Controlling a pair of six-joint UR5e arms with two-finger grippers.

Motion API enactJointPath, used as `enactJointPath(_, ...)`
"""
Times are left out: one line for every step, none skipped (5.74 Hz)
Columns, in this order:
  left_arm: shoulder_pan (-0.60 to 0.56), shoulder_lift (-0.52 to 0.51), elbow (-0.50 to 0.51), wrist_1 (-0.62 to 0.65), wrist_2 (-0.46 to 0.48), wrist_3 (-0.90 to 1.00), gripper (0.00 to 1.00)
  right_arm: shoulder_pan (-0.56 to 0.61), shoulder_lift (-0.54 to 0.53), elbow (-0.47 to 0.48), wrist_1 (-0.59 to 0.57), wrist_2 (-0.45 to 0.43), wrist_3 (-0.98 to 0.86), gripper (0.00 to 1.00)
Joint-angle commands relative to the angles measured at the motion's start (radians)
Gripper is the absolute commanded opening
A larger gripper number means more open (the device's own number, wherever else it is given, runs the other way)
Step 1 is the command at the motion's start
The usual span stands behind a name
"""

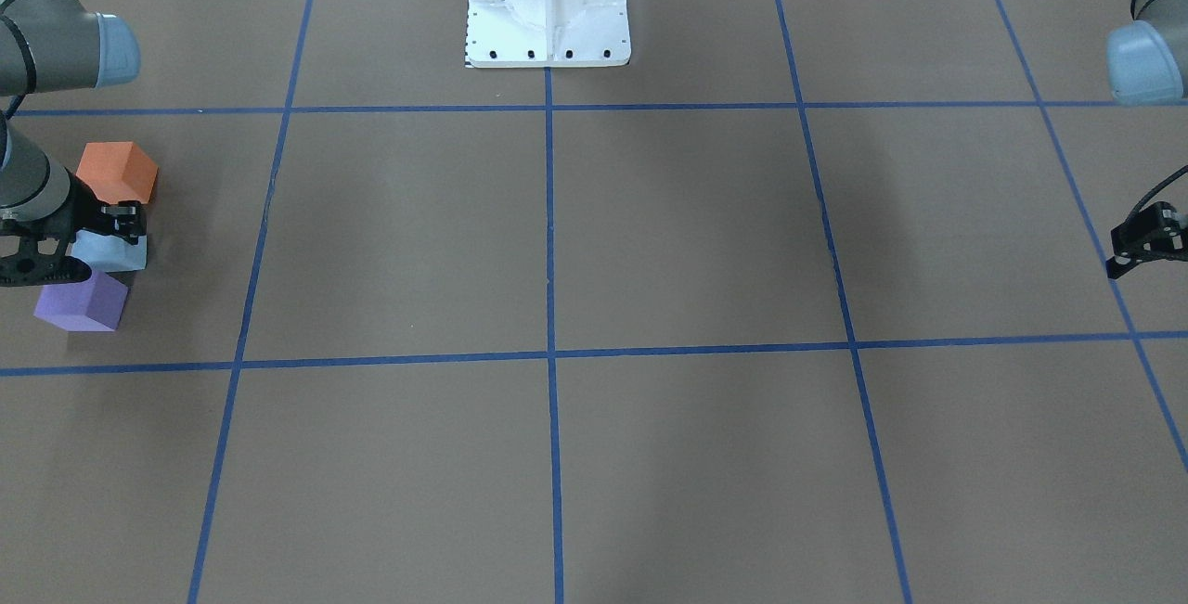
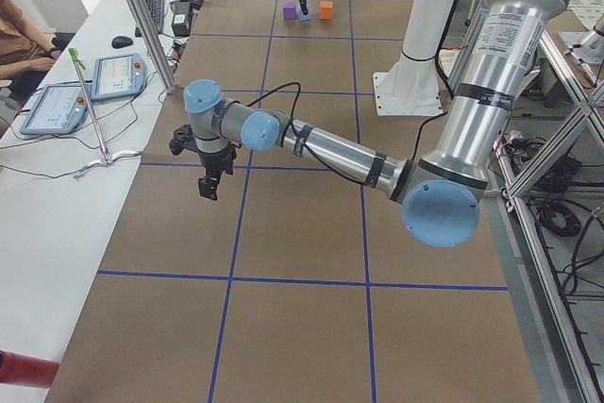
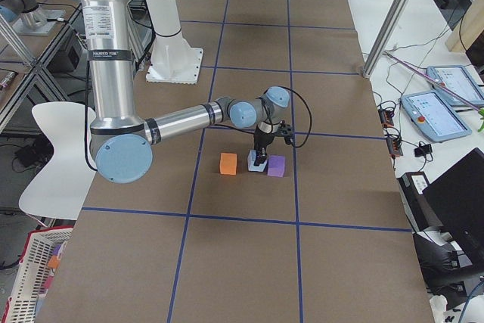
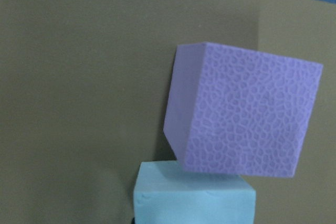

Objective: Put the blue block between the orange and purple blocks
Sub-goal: 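Lower the light blue cube between the purple and orange cubes and open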

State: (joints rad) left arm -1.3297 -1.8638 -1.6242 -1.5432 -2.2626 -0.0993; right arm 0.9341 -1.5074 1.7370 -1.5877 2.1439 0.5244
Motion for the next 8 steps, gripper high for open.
enactJointPath(0.001, -0.001, 0.0, 0.0, 0.0, -0.002, 1.0, 0.003, -0.008, 0.01, 0.0, 0.007, 0.003, 0.99)
enactJointPath(0.001, -0.001, 0.0, 0.0, 0.0, -0.003, 1.0, 0.008, -0.014, 0.01, 0.002, 0.005, 0.003, 0.99)
enactJointPath(0.003, -0.001, 0.0, 0.0, 0.0, -0.004, 1.0, 0.02, -0.023, 0.021, 0.0, 0.007, 0.002, 0.99)
enactJointPath(0.003, -0.003, 0.0, 0.0, 0.0, -0.004, 1.0, 0.043, -0.042, 0.06, -0.005, 0.007, 0.002, 0.99)
enactJointPath(0.003, -0.003, -0.002, 0.0, 0.0, -0.004, 1.0, 0.072, -0.06, 0.111, -0.009, 0.01, 0.003, 0.99)
enactJointPath(0.003, -0.002, -0.003, 0.0, 0.0, -0.004, 1.0, 0.125, -0.056, 0.142, -0.009, 0.048, 0.003, 0.99)
enactJointPath(0.0, 0.002, -0.011, -0.003, 0.0, -0.002, 1.0, 0.211, -0.051, 0.142, -0.002, 0.126, 0.003, 0.99)
enactJointPath(-0.005, 0.027, -0.017, -0.009, -0.009, 0.016, 1.0, 0.304, -0.053, 0.138, 0.002, 0.176, -0.013, 0.99)
